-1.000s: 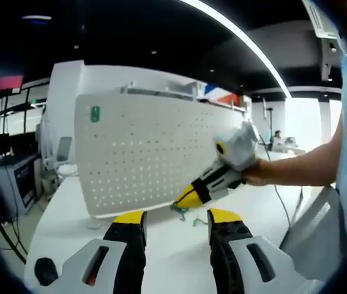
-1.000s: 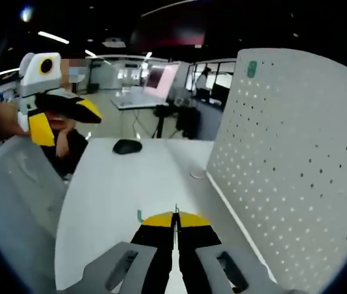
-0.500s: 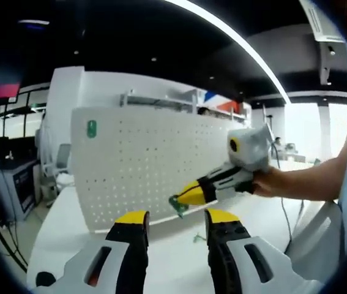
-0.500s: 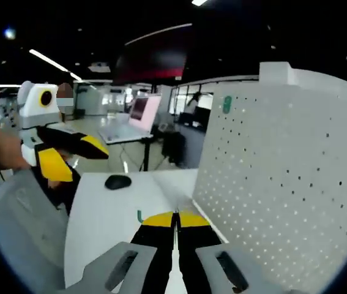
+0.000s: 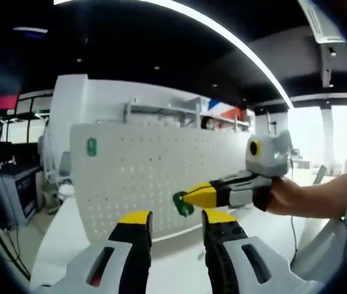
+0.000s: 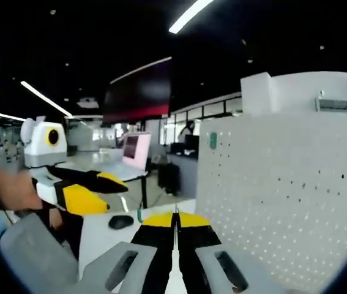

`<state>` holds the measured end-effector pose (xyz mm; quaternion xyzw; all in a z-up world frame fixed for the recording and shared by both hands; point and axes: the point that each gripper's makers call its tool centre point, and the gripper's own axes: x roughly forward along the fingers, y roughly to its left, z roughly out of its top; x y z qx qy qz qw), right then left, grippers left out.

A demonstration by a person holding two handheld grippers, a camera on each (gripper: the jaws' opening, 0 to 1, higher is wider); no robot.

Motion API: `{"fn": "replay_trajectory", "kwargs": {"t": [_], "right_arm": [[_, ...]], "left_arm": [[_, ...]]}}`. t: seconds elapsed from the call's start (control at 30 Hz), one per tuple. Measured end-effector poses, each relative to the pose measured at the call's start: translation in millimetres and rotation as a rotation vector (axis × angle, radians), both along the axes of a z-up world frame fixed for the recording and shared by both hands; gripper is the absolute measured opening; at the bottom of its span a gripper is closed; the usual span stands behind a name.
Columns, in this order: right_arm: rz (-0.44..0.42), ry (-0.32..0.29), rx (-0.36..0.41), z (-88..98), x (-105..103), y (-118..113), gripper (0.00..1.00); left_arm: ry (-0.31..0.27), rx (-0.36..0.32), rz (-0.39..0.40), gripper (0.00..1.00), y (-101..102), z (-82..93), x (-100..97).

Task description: Insert the hook assembly into the mounting plate slot until the hook locks in place.

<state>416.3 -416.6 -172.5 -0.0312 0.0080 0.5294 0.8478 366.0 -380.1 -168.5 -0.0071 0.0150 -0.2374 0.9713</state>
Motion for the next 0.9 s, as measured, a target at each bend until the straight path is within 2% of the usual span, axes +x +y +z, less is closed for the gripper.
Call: {"fn": "replay_trajectory", "kwargs": {"t": [0.37,0.57,0.9], "right_arm": [[0.000,-0.013,0.112,35.5,-4.5,1.8,0.00],[0.006,-0.032,0.140,49.6,-10.3,4.2,0.00],[0.022,-0.043,0.160,56.6,-19.8,9.3,0.00]], "left_arm": [[-0.052,-0.002,0.034,0.31,-1.0,25.0,13.3],[-0.080,-0.005,0.031,0.27,-7.4,37.2,16.6],[-0.102,-0.010,0.032,0.20,-13.2,46.3,19.1]]}}
